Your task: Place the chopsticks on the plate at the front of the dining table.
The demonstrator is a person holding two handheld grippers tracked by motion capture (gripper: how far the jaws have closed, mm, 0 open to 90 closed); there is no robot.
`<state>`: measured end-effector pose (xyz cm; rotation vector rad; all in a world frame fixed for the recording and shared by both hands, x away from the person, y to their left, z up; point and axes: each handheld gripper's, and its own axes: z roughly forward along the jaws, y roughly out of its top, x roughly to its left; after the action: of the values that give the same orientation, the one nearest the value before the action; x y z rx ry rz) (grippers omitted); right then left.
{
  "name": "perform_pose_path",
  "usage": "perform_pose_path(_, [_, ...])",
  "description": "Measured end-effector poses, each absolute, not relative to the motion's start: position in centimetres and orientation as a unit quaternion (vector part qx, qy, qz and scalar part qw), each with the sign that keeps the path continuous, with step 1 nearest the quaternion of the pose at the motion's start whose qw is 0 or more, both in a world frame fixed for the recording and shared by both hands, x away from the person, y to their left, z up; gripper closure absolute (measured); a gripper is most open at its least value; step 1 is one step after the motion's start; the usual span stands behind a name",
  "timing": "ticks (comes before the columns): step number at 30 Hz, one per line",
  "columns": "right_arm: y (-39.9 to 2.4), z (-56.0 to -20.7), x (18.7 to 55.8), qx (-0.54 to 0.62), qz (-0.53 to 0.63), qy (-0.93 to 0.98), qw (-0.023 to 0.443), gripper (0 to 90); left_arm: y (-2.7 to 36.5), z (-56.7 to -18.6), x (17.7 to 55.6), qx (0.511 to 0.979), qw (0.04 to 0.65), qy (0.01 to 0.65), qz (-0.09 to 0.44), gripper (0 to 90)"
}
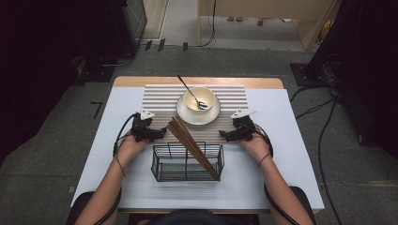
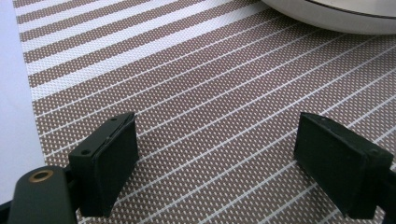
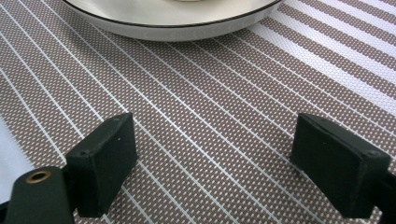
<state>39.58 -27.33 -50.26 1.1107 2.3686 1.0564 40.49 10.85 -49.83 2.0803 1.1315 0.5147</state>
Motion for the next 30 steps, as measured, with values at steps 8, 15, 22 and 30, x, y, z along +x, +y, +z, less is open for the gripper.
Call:
perform_pose_path(8, [-27.35, -50.27, 39.58, 0.387, 0.369, 0.829, 0.16, 13.8, 10.86, -49.85, 40.53, 0.803, 0.352, 0.439, 0.197, 13.9])
perform_pose_path(15, [-27.35, -50.26, 39.59, 0.388, 0.369, 0.829, 0.159, 13.8, 10.87, -49.85, 40.55, 0.803, 0.352, 0.44, 0.196, 13.9])
perform_pose_path(22, [-27.21, -50.03, 39.77, 0.393, 0.36, 0.832, 0.156, 14.1, 10.87, -49.85, 40.54, 0.803, 0.352, 0.439, 0.196, 13.9])
perform_pose_path(30, [-26.88, -49.71, 39.92, 0.41, 0.349, 0.829, 0.15, 14.2, 10.87, -49.85, 40.54, 0.803, 0.352, 0.439, 0.196, 13.9])
